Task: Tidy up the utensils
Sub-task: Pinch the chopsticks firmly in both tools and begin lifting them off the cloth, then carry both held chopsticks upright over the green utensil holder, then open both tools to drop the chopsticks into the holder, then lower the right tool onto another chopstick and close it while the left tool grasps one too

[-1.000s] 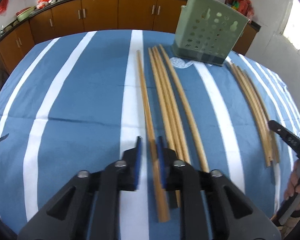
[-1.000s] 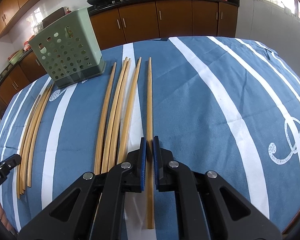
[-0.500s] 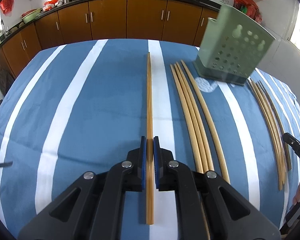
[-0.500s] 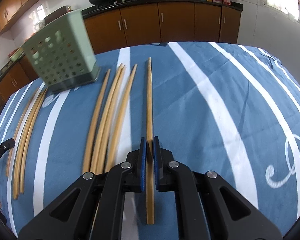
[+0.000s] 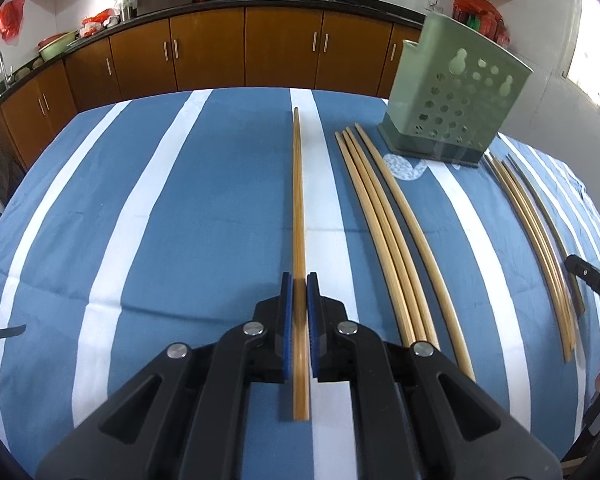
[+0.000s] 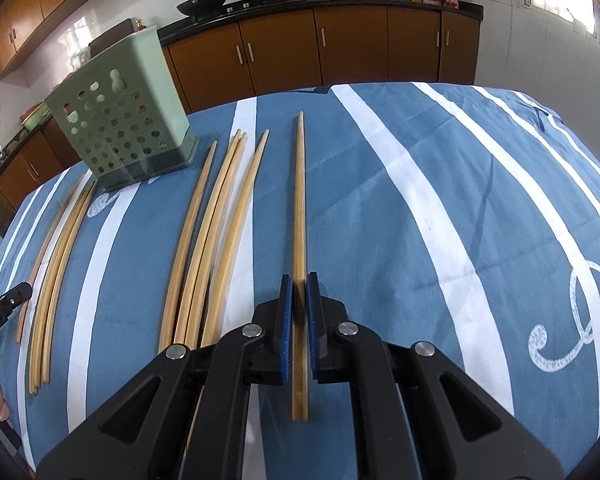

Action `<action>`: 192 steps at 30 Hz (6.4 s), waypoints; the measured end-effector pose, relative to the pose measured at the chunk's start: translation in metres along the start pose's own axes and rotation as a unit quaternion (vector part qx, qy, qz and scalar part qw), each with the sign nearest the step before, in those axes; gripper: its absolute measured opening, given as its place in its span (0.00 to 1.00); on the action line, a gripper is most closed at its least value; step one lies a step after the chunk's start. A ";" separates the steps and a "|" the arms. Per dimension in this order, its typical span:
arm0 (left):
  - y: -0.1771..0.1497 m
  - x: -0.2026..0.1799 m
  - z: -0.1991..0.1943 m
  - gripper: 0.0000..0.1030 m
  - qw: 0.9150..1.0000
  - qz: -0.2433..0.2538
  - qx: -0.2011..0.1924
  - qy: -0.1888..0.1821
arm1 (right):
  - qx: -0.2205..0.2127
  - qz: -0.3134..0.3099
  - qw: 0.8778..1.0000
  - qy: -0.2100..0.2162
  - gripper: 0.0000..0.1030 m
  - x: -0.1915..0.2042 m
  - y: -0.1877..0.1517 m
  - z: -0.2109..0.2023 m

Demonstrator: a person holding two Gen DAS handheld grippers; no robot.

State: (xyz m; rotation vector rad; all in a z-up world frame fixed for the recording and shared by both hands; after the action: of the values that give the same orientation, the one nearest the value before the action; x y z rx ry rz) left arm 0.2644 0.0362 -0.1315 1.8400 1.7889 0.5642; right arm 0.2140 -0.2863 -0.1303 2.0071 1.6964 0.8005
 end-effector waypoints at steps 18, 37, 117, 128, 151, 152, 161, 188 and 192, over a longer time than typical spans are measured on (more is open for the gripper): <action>-0.003 0.001 -0.001 0.09 1.000 -0.002 -0.001 0.013 | -0.003 0.004 1.000 0.003 0.08 -0.001 -0.006 -0.004; -0.004 -0.003 -0.001 0.08 0.999 0.013 -0.002 0.040 | -0.002 -0.001 1.000 0.001 0.08 0.000 -0.007 -0.004; 0.218 -0.098 -0.140 0.07 0.964 0.003 -0.251 -0.087 | -0.305 -0.057 0.943 0.123 0.07 0.111 0.190 -0.141; 0.204 -0.059 -0.156 0.29 0.964 -0.036 -0.253 -0.078 | -0.313 -0.039 0.941 0.119 0.40 0.094 0.181 -0.173; 0.007 -0.016 -0.050 0.38 0.998 -0.036 -0.044 -0.023 | 0.038 -0.024 0.997 0.063 0.16 0.039 0.000 -0.001; 0.005 -0.019 -0.048 0.38 0.998 -0.035 -0.040 -0.027 | 0.040 -0.029 0.997 0.061 0.15 0.039 0.000 0.000; -0.012 -0.034 -0.032 0.25 0.998 -0.026 -0.007 -0.050 | 0.025 -0.020 0.999 0.012 0.08 0.016 -0.001 0.004; -0.016 -0.035 -0.010 0.08 1.000 -0.009 0.005 -0.002 | 0.015 -0.049 0.999 0.018 0.08 0.023 -0.007 0.000; -0.007 -0.006 -0.006 0.08 0.999 -0.038 0.005 0.020 | 0.010 -0.042 0.999 0.001 0.08 0.011 0.000 0.002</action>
State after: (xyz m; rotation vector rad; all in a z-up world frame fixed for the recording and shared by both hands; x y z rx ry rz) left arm 0.2547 0.0303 -0.1310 1.7695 1.8832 0.5680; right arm 0.2164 -0.2750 -0.1303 1.9347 1.7824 0.7605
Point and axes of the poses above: each gripper's, at about its wrist camera, not at the fingertips, and z roughly the way its jaws point, x to its left, y to its top, the point moved 7 cm from there along z, roughly the way its jaws point, and after that the axes turned 1 degree about y, right-handed, at the moved point
